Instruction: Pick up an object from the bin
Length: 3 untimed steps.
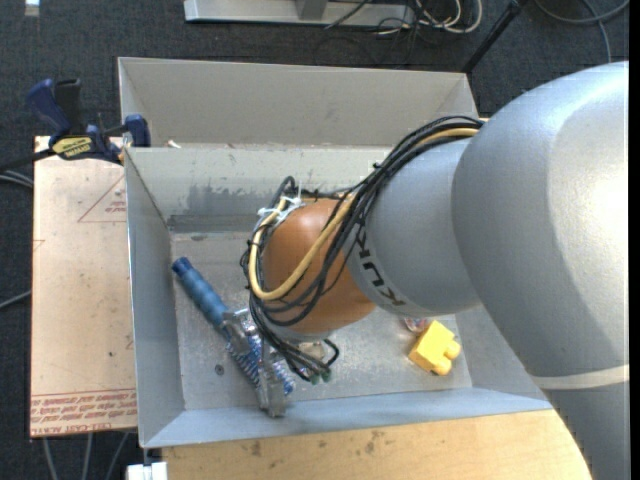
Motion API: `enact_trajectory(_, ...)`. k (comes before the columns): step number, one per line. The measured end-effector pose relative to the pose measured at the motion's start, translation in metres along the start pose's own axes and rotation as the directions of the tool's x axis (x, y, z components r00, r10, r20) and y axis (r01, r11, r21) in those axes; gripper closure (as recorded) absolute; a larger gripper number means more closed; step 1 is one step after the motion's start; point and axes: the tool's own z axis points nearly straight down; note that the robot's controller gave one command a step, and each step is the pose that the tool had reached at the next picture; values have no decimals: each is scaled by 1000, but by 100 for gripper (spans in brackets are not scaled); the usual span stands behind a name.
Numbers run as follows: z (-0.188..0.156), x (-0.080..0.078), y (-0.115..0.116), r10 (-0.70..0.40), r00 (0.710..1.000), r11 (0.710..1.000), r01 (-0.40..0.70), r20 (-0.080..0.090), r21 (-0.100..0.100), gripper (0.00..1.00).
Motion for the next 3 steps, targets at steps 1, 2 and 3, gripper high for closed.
enact_trajectory(1, 6, 6, -2, 0, 1000, 1000, 0, -21, 3, 100)
enact_trajectory(2, 5, -2, -109, 34, 999, 999, -34, -20, 9, 100)
enact_trajectory(3, 3, 12, -124, 305, 952, 952, -304, -21, 12, 100)
